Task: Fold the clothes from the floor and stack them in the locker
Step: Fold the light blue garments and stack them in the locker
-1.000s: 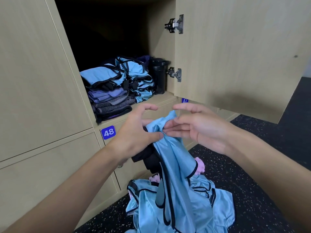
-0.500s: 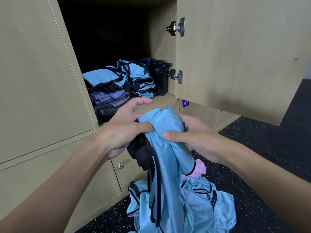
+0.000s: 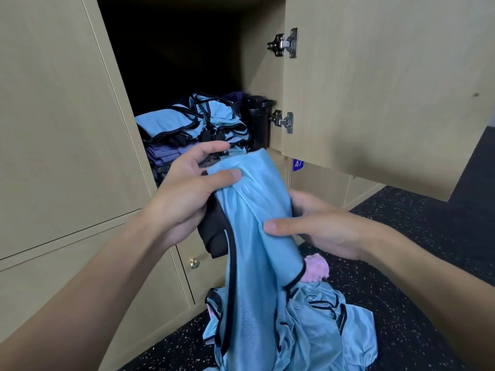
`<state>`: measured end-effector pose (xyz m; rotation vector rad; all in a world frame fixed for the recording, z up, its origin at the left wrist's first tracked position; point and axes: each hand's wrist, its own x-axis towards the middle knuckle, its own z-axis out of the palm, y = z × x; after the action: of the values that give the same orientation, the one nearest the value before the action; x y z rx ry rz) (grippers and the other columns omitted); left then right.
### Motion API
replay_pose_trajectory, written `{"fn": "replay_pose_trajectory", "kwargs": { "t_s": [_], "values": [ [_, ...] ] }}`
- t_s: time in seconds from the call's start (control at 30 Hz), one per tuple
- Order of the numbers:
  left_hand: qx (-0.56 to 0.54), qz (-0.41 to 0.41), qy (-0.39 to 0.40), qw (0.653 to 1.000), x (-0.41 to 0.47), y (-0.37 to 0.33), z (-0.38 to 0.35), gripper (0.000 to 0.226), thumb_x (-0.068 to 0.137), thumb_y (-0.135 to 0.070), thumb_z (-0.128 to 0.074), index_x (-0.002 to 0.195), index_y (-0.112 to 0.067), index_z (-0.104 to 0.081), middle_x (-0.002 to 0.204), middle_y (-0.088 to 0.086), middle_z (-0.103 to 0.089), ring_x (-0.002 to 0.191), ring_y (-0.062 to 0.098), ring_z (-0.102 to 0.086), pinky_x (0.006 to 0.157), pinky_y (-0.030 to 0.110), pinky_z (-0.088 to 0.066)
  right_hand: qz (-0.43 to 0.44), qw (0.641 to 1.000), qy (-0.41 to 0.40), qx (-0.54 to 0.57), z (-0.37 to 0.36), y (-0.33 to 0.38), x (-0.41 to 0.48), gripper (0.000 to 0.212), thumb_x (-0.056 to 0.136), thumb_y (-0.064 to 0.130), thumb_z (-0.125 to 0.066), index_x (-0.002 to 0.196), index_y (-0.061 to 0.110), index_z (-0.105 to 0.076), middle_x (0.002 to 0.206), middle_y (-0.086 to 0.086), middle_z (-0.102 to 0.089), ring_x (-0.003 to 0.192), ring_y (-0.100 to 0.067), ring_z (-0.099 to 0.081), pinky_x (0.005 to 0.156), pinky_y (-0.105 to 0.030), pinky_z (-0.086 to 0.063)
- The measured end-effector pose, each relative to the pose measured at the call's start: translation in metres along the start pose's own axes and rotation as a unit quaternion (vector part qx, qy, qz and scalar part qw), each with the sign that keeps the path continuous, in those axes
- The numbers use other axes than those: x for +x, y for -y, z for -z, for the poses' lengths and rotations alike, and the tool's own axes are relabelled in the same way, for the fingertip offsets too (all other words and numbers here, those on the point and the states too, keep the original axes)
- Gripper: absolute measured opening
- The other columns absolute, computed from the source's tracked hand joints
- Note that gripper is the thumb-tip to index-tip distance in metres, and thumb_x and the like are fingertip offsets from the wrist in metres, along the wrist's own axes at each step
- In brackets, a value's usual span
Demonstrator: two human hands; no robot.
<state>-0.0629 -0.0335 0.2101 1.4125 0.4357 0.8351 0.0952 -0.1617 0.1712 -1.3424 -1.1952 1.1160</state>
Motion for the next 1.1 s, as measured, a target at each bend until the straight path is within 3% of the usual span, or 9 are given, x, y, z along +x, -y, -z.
{"fn": "replay_pose_trajectory", "kwargs": {
  "t_s": [0.2,0.33,0.47,0.53,0.63,0.73,0.87,1.0,1.1],
  "values": [
    [-0.019,0.061,-0.147,0.987,0.010,0.006,0.008,0.041,0.087,-0.002,-0.071,0.125,-0.013,-0.059,0.091,0.007,-0.072,0.057,0.011,-0.070,0.048,0.022,-0.053,0.036,0.994,-0.101,-0.029,-0.016,-0.007,0.007,0.068,0.074,0.000,-0.082,0.126,0.022,-0.043,0.115,-0.013,-0.070,0.102,-0.028,-0.070,0.090,-0.050,-0.056],
    [0.033,0.082,-0.202,0.975,0.012,0.014,0.011,0.039,0.087,-0.006,-0.073,0.123,-0.016,-0.059,0.085,0.002,-0.065,0.055,0.008,-0.063,0.046,0.020,-0.051,0.120,0.978,-0.170,0.030,-0.020,-0.003,0.006,0.083,0.069,0.003,-0.083,0.127,0.048,-0.044,0.101,-0.031,-0.068,0.092,-0.050,-0.067,0.080,-0.060,-0.057],
    [0.159,0.018,-0.060,0.985,0.007,0.021,0.009,0.029,0.087,-0.043,-0.072,0.114,-0.038,-0.063,0.118,-0.005,-0.063,0.095,0.005,-0.064,0.078,0.022,-0.052,0.158,0.962,-0.217,0.048,-0.016,0.006,0.003,0.066,0.079,-0.009,-0.073,0.125,0.033,-0.053,0.098,-0.023,-0.071,0.079,-0.032,-0.069,0.078,-0.051,-0.058],
    [0.300,-0.069,0.039,0.951,0.001,0.020,0.008,0.043,0.080,-0.061,-0.072,0.118,-0.052,-0.057,0.143,-0.019,-0.044,0.128,-0.007,-0.045,0.100,0.013,-0.037,0.157,0.960,-0.227,0.050,-0.012,0.008,0.003,0.055,0.080,-0.009,-0.072,0.122,0.025,-0.057,0.104,-0.020,-0.071,0.082,-0.027,-0.069,0.080,-0.046,-0.058],
    [0.346,-0.141,0.137,0.917,-0.008,0.019,0.001,0.075,0.069,-0.064,-0.073,0.137,-0.053,-0.043,0.154,-0.024,-0.032,0.142,-0.009,-0.028,0.111,0.013,-0.028,0.135,0.963,-0.230,0.040,-0.009,0.008,0.002,0.054,0.079,-0.004,-0.075,0.122,0.023,-0.057,0.106,-0.021,-0.068,0.082,-0.023,-0.067,0.078,-0.042,-0.058],
    [0.329,-0.132,0.193,0.915,-0.013,0.021,-0.006,0.095,0.066,-0.054,-0.085,0.147,-0.043,-0.036,0.141,-0.030,-0.044,0.133,-0.010,-0.041,0.104,0.007,-0.035,0.128,0.969,-0.210,0.034,-0.010,0.008,0.001,0.059,0.078,-0.002,-0.077,0.126,0.024,-0.055,0.103,-0.018,-0.066,0.082,-0.019,-0.066,0.075,-0.037,-0.056],
    [0.354,-0.114,0.181,0.911,-0.019,0.026,-0.015,0.097,0.065,-0.023,-0.092,0.143,-0.041,-0.038,0.120,-0.049,-0.042,0.114,-0.024,-0.044,0.088,-0.002,-0.035,0.129,0.970,-0.202,0.047,-0.009,0.009,-0.001,0.060,0.080,-0.003,-0.074,0.127,0.027,-0.051,0.087,-0.009,-0.066,0.074,-0.019,-0.066,0.071,-0.037,-0.057],
    [0.316,-0.115,0.139,0.932,-0.016,0.031,-0.019,0.085,0.065,-0.006,-0.089,0.136,-0.030,-0.048,0.108,-0.020,-0.062,0.094,-0.006,-0.061,0.078,0.010,-0.048,0.117,0.969,-0.212,0.043,-0.007,0.009,0.000,0.063,0.079,0.003,-0.078,0.128,0.029,-0.049,0.092,-0.011,-0.067,0.080,-0.021,-0.067,0.078,-0.042,-0.059],
    [0.300,-0.096,0.102,0.944,-0.013,0.027,-0.016,0.083,0.066,0.000,-0.086,0.133,-0.032,-0.048,0.097,0.001,-0.069,0.074,0.003,-0.065,0.066,0.018,-0.054,0.114,0.970,-0.214,-0.020,0.000,0.010,0.001,0.086,0.062,0.028,-0.090,0.133,0.041,-0.043,0.122,-0.003,-0.062,0.112,-0.014,-0.062,0.096,-0.036,-0.053]
  ]
}}
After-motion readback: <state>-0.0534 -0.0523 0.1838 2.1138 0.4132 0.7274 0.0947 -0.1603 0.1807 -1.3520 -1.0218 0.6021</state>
